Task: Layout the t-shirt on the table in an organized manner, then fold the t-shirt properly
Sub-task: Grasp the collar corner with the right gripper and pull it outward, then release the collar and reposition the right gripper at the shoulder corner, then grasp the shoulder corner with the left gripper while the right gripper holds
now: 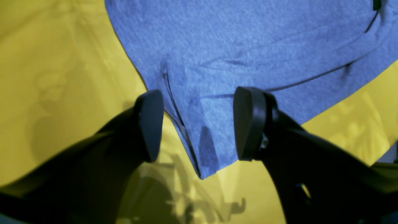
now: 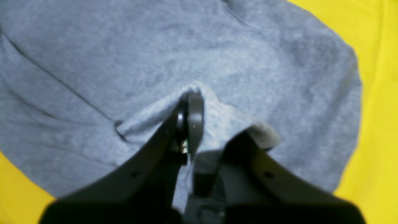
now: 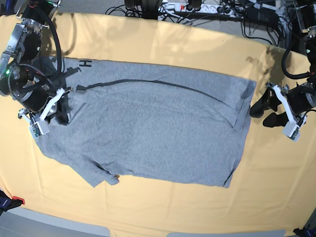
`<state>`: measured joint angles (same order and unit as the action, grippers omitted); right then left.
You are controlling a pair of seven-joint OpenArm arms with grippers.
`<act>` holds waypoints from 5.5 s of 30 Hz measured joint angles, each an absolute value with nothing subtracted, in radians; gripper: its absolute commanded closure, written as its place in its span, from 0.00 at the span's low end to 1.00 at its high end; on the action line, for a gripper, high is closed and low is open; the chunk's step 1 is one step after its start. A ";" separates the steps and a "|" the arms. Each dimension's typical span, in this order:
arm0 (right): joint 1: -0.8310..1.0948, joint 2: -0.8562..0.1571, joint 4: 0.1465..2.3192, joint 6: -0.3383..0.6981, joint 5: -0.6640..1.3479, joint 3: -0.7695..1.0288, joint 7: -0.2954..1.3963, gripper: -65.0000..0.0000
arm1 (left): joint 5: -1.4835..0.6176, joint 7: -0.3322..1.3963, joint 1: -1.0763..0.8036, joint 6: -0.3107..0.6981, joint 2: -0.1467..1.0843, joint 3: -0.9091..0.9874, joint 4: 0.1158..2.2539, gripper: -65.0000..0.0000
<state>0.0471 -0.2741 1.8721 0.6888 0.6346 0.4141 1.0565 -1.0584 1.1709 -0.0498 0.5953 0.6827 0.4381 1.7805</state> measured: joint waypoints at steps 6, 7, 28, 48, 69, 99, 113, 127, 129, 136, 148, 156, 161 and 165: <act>0.047 -0.274 1.811 0.560 0.519 0.414 0.982 1.00 | -1.053 1.171 -0.050 0.595 0.682 0.438 1.781 0.44; 0.047 -0.273 1.800 0.550 0.512 0.414 0.972 1.00 | -1.053 1.171 -0.050 0.595 0.682 0.438 1.781 0.44; -0.003 -0.268 1.766 0.454 0.410 0.413 0.964 0.45 | -0.935 1.110 -0.050 0.532 0.682 0.505 1.781 0.44; 0.151 -0.346 1.984 0.503 0.633 0.650 1.136 0.40 | -0.944 1.171 -0.052 0.555 0.682 0.507 1.781 0.44; 0.393 -0.249 1.552 0.613 1.059 0.974 1.134 0.40 | -0.941 1.171 -0.052 0.548 0.682 0.545 1.781 0.44; 0.326 -0.246 1.492 0.693 1.211 1.085 1.260 0.40 | -0.961 1.172 -0.052 0.542 0.682 0.545 1.781 0.44; 0.285 -0.241 1.492 0.693 1.191 0.992 1.257 0.70 | -0.961 1.172 -0.052 0.542 0.682 0.545 1.781 0.44; 0.286 -0.284 1.492 0.693 1.178 0.972 1.284 1.00 | -0.939 1.199 -0.059 0.447 0.653 0.703 1.781 0.44; 0.286 -0.290 1.492 0.693 1.178 0.971 1.295 1.00 | -0.934 1.185 -0.094 0.443 0.623 0.737 1.781 0.44; 0.288 -0.300 1.492 0.693 1.178 0.970 1.307 1.00 | -0.834 1.144 -0.208 0.398 0.473 0.741 1.777 0.44; 0.291 -0.336 1.492 0.693 1.186 0.970 1.320 1.00 | -0.798 1.101 -0.233 0.370 0.402 0.686 1.705 0.44; 0.291 -0.336 1.492 0.693 1.186 0.970 1.320 1.00 | -0.824 1.069 -0.224 0.435 0.405 0.551 1.661 0.44; 0.291 -0.336 1.492 0.693 1.186 0.970 1.320 1.00 | -0.833 1.053 -0.223 0.438 0.405 0.500 1.662 0.44; 0.291 -0.336 1.492 0.693 1.186 0.970 1.320 1.00 | -0.838 1.046 -0.222 0.442 0.405 0.490 1.662 0.44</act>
<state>0.2913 -0.3355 1.4921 0.6930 1.1858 0.9703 1.3205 -0.8383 1.0462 -0.2218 0.4416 0.4046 0.4904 1.6615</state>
